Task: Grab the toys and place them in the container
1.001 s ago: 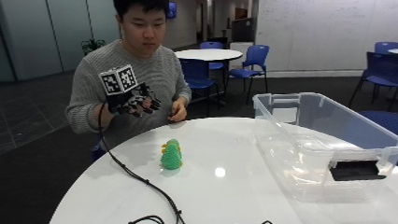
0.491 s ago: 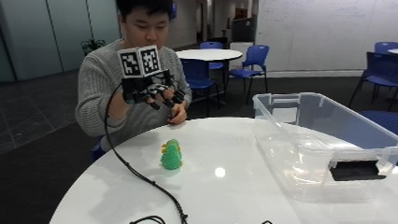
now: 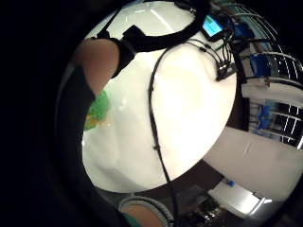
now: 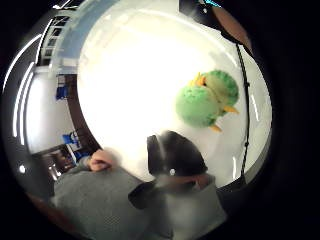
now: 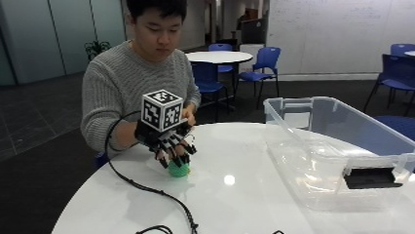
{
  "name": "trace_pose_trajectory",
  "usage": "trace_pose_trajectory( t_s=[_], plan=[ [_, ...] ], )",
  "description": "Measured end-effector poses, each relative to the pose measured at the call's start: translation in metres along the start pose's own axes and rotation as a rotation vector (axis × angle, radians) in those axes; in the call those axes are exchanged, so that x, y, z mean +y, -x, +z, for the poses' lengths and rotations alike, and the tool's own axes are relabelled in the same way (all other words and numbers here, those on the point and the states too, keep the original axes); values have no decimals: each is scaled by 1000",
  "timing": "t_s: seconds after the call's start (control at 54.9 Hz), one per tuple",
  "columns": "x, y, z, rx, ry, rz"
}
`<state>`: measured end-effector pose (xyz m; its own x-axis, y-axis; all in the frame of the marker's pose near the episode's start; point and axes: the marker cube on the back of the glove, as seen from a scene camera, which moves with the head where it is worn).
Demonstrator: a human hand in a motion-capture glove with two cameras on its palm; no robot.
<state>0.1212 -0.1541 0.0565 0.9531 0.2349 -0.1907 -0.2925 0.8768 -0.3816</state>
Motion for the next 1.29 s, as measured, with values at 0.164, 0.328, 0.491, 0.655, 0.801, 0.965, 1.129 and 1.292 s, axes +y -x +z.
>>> trace_pose_trajectory(
  t_s=[0.164,0.328,0.491,0.655,0.801,0.965,1.129,1.292],
  plan=[
    [-4,3,28,40,0,34],
    [-7,2,30,16,-18,26],
    [-6,5,24,26,-48,-16],
    [-7,9,-26,8,-94,-88],
    [-13,12,-128,11,-238,-171],
    [-20,31,-221,65,-370,-215],
    [-41,60,-246,91,-360,-255],
    [-96,121,-258,59,-322,-511]
  ],
)
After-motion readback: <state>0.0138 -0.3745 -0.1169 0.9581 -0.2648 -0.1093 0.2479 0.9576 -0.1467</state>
